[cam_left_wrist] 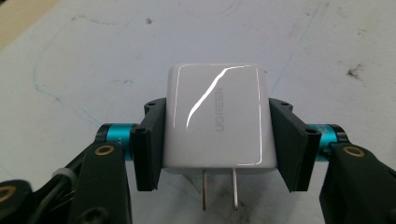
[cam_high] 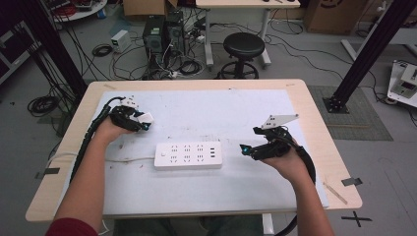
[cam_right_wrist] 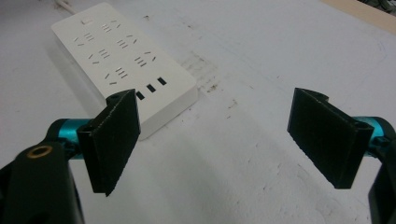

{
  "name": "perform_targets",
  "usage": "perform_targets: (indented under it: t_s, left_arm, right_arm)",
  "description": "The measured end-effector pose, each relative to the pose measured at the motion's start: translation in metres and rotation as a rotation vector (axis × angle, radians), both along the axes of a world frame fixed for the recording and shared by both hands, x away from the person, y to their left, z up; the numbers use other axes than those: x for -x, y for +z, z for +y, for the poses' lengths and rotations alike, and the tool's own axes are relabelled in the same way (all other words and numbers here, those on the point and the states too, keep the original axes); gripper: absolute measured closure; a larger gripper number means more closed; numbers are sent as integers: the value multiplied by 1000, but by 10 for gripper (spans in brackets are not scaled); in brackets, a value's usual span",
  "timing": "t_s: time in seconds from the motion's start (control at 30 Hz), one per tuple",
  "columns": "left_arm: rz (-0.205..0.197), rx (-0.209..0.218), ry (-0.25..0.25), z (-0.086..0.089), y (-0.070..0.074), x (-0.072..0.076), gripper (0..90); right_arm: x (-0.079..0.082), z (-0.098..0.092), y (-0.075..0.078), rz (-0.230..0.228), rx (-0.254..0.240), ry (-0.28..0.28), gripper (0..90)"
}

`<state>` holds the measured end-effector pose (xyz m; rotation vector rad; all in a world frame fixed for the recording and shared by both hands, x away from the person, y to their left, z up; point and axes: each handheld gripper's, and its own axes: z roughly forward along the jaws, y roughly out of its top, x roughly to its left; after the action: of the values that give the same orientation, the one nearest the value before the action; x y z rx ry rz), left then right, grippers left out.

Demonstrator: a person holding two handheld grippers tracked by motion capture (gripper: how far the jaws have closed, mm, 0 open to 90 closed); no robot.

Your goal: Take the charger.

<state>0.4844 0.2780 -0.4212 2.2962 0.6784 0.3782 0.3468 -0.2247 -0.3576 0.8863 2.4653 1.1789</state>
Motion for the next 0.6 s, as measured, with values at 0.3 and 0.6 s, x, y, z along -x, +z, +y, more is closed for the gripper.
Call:
perform_targets:
  t_s: [0.3,0.6]
  left_arm:
    - [-99,40,-9,-1,56,43,425]
    - [-153,79,-48,-8,87,98,425]
  right_arm:
    - [7,-1,8,-22,-13,26,175]
    - [13,-5,16,-37,-23,35,175]
